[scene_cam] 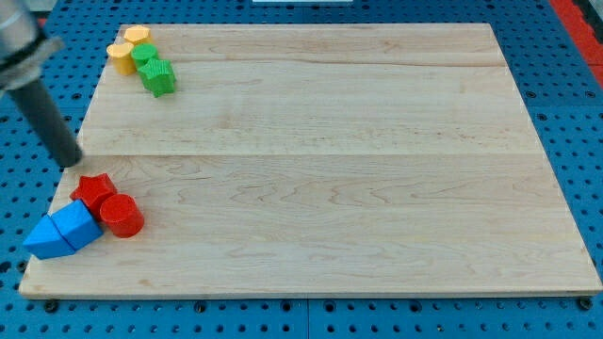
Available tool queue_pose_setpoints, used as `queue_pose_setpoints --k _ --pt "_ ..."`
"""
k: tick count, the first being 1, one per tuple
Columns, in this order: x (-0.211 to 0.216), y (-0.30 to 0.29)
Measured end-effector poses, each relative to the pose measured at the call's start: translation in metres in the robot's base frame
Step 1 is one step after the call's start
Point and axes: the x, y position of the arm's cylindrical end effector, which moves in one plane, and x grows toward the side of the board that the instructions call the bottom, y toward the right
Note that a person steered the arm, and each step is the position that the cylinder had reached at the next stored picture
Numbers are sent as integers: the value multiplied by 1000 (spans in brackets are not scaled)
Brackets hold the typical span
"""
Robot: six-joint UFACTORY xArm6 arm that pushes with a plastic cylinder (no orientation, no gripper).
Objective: Separate the red circle and triangle from the cube and red star
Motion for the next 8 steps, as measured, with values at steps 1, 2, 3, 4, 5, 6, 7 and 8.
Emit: queue_pose_setpoints --k 1,2,3,4,5,6,7,8 --pt "5 -1" --pt "77 5" --pt "142 2" --pt "141 9" --pt "134 62" --pt "89 87" --pt "68 114" --pt "59 170"
